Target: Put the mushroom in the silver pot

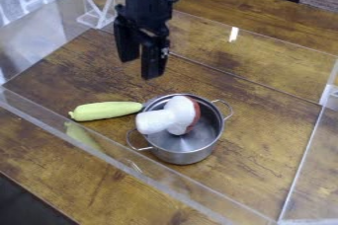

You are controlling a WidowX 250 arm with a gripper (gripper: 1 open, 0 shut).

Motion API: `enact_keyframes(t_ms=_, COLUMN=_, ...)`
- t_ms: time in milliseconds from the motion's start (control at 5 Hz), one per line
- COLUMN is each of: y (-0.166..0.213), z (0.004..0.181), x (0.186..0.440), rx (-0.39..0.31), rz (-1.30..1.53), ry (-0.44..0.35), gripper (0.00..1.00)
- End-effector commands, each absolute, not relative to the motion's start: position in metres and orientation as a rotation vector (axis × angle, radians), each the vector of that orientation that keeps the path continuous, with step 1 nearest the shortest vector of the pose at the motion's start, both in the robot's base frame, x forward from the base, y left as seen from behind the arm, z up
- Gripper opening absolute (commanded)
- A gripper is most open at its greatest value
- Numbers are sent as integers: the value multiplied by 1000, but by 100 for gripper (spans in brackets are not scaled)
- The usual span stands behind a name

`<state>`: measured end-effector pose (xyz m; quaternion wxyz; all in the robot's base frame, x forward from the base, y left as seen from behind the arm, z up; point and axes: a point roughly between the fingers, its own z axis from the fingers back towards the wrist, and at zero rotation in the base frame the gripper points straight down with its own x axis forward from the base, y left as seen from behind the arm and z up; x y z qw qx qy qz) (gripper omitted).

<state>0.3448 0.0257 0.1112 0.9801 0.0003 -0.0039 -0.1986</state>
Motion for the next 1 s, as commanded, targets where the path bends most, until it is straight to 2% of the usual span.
enact_keyframes(t_ms=0, y=24, z=163, x=347, rx=35, rz=-477, ry=-141, gripper=100)
enact_keyframes(t_ms=200, y=28, z=169, x=348, rx=54, rz=-474, ry=-186, gripper=100)
enact_keyframes(t_ms=600, y=33, z=158, x=338, rx=87, rz=-413, ry=-256, gripper=100)
enact_keyframes(t_ms=800, y=35, z=160, x=333, rx=84, rz=-367, ry=-285, gripper=100)
